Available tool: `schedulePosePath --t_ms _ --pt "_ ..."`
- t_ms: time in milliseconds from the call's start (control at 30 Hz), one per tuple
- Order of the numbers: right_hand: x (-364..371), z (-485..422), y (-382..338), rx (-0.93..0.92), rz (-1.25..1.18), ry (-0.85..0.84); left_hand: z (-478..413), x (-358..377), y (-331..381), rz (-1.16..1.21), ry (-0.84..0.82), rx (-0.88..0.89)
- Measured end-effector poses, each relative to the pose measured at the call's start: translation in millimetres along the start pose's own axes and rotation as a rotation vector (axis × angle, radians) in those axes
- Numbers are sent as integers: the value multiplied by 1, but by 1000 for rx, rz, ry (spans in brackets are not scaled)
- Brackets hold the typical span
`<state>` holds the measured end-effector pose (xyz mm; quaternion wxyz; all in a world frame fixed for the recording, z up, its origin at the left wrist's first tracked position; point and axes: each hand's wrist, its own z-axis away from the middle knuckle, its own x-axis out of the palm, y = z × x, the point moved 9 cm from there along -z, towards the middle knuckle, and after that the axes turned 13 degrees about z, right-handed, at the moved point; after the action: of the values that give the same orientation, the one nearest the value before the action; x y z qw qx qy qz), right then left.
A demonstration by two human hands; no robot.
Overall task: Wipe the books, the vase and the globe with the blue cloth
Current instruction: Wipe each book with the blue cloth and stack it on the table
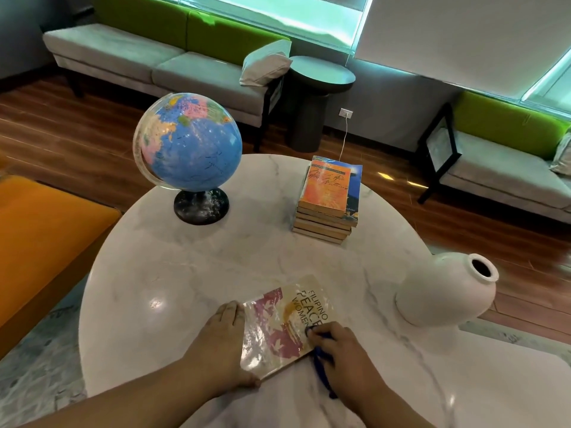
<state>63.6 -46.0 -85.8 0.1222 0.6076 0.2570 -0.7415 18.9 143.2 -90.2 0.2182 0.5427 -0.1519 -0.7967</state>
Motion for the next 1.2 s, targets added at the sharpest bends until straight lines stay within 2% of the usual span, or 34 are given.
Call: schedulePosePath --t_ms 100,233,367,533,700,867,1067,1200 --pt "-7 -4 14 124 22 65 0 0 1 -9 0 1" --pt "5 -2 -10 -13 -21 -8 1 -1 0 -5 1 -7" --pt "-8 -10 12 127 15 67 0 -1 1 -10 0 -7" --pt "6 2 -9 -12 4 -39 2 -1 1 -14 -2 -4" --pt "-20 -14 38 235 18 98 0 -2 2 -25 -7 -5" --pt "-5 -20 28 119 96 -29 1 -2 2 -26 0 -1" --pt "-17 -32 37 158 111 -5 0 -2 3 -44 -7 -10" --pt "-5 -30 31 70 119 -119 1 -2 2 -46 -16 -10"
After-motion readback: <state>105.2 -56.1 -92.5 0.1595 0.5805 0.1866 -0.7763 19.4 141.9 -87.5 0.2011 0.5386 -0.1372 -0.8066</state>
